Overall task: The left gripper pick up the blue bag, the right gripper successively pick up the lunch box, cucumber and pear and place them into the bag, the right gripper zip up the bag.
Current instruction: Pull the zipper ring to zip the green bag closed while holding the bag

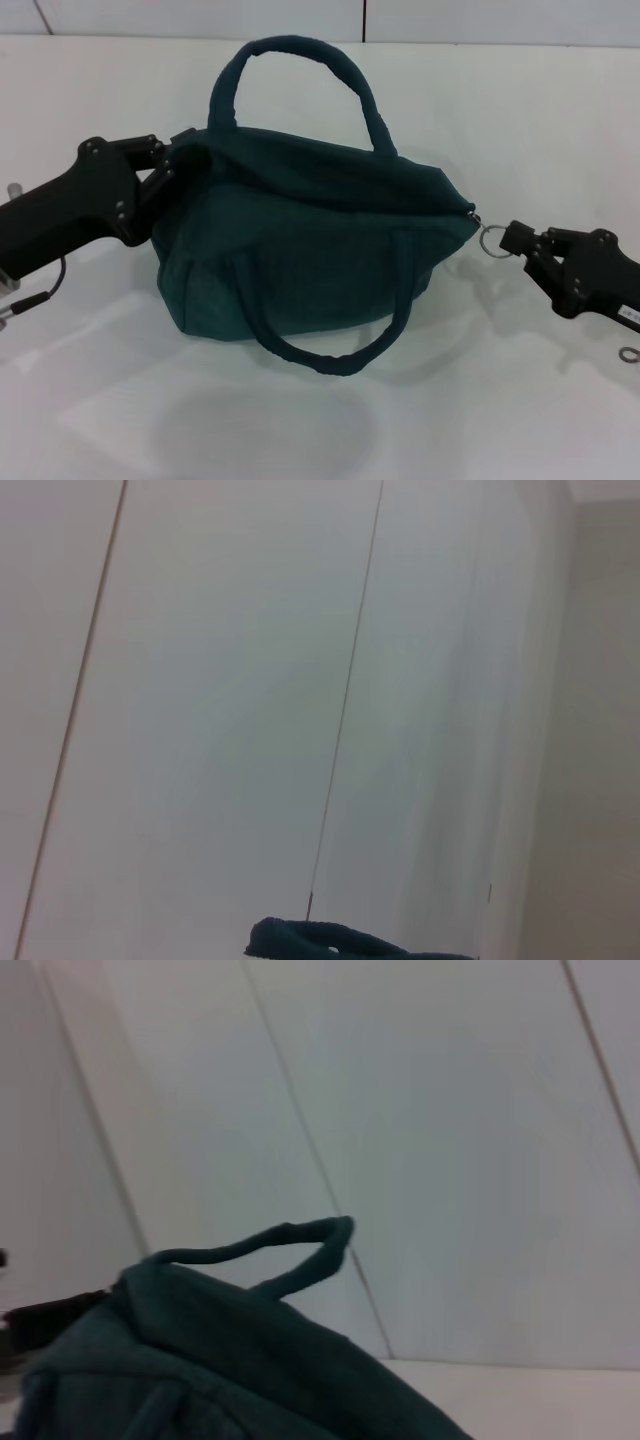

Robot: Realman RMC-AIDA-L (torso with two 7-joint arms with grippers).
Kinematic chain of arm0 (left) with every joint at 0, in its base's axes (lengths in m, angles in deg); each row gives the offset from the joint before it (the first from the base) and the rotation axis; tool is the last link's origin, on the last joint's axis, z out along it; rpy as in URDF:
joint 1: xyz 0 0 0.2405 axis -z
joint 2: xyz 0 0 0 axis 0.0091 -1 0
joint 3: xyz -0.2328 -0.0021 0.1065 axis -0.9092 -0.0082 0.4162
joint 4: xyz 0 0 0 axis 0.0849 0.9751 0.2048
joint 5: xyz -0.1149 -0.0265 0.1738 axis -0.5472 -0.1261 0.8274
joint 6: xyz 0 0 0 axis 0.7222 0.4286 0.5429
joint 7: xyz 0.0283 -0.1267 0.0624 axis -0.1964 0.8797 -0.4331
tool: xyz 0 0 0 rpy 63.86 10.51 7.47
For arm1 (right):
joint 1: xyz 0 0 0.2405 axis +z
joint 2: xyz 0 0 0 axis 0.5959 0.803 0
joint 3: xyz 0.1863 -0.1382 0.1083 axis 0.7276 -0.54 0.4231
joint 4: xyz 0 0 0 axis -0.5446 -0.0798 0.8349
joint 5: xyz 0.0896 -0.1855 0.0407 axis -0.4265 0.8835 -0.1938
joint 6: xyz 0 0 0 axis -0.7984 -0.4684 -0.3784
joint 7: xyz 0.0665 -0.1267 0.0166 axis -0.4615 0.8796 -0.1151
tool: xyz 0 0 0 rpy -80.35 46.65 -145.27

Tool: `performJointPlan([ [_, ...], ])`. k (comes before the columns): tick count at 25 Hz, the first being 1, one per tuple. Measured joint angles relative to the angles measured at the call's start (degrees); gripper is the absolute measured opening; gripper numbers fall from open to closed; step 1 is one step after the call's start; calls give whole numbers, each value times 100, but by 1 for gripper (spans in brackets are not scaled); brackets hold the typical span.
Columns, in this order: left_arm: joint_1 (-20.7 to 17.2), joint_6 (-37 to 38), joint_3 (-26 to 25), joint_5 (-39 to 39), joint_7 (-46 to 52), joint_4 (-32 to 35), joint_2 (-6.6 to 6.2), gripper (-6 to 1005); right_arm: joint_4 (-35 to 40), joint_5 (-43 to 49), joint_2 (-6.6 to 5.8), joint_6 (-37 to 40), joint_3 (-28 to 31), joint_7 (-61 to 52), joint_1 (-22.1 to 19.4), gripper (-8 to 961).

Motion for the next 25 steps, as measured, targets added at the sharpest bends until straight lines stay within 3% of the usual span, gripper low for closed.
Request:
performJointPlan([
  [3, -7, 2, 18, 16, 81, 6, -2, 56, -1, 67, -100, 309, 7, 4, -37, 32],
  [8, -2, 6, 52, 252, 274, 22, -11, 56, -49, 100, -387, 1136, 10, -28, -92, 40],
  [15, 38, 69, 59, 670, 606, 110, 33, 55, -55, 102, -547, 1621, 0, -140, -203, 52],
  [21, 40, 263, 34, 686, 786, 179, 40, 55, -60, 101, -612, 2044, 9, -205, -294, 62],
  [25, 88, 258, 29, 672, 817, 183, 41, 145, -66, 99, -639, 2171, 35, -223, -350, 68],
])
